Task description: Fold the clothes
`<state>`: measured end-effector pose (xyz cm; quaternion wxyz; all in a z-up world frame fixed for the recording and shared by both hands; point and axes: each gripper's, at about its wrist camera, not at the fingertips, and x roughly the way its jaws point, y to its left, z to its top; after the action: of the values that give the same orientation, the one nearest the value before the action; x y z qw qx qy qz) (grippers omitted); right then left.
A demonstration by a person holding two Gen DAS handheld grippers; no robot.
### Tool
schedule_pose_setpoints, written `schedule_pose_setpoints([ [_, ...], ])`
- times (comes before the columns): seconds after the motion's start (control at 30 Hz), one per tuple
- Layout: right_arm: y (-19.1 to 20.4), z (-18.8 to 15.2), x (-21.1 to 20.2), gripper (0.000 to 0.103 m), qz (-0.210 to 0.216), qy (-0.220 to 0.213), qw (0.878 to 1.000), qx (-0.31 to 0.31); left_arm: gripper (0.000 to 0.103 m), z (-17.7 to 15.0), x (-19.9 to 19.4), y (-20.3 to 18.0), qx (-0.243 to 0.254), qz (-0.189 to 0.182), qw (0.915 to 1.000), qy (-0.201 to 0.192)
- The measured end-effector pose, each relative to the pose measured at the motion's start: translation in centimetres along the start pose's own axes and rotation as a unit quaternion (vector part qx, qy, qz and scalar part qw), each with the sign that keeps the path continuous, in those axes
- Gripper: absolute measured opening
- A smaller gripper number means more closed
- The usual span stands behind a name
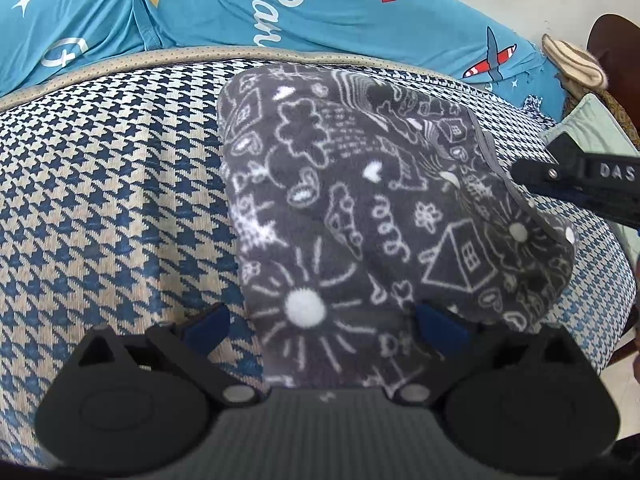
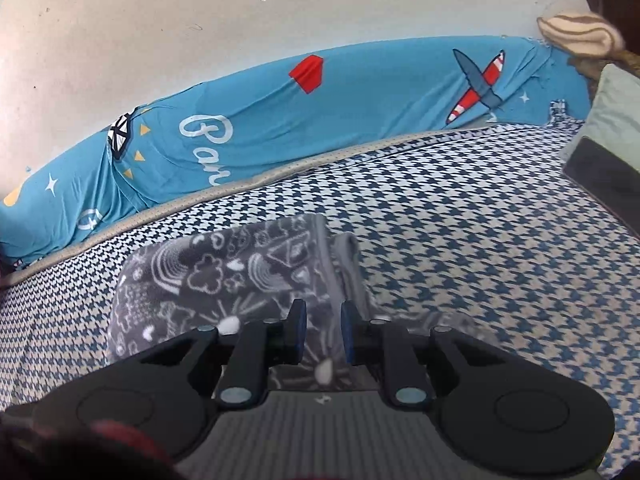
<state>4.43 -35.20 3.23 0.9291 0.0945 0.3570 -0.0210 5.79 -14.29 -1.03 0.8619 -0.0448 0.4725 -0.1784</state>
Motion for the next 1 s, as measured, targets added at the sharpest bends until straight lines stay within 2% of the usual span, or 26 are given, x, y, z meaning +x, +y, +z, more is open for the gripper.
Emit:
schedule_pose_setpoints([
  [0.17,-1.9,-0.7,-2.3,0.024,-0.015,0.009,1.0,0.016,0.103,-0.1,-0.2,-0.4,0.015,0.007,0.9998,-0.005],
  [0.33,-3.8,-1.6,-4.6,0.036,-0.027,-0.001,0.999,0.029,0.103,-0.1,-0.3,-0.1,0.011,0.002,0.9999,-0.006],
  [0.5,-6.0,-2.6,-5.3,0.044,-0.028,0.007,0.998,0.05,0.103,0.1,-0.5,0.2,-0.004,-0.006,1.0,-0.005],
  [0.57,-6.8,-2.8,-5.5,0.048,-0.017,0.008,0.997,0.068,0.103,0.1,-0.8,0.2,-0.008,-0.007,0.9999,-0.007],
  [0.63,-7.5,-3.0,-5.8,0.058,-0.005,0.006,0.996,0.087,0.103,0.4,-1.2,0.1,-0.006,-0.006,0.9999,-0.013],
  [0.8,-8.0,-3.3,-5.9,0.072,0.024,0.01,0.992,0.121,0.103,1.1,-2.8,0.5,-0.019,-0.02,0.9986,-0.046],
  [1.0,-7.4,-3.9,-4.7,0.074,0.054,0.038,0.987,0.144,0.103,1.8,-2.9,1.8,-0.048,-0.018,0.9972,-0.054],
])
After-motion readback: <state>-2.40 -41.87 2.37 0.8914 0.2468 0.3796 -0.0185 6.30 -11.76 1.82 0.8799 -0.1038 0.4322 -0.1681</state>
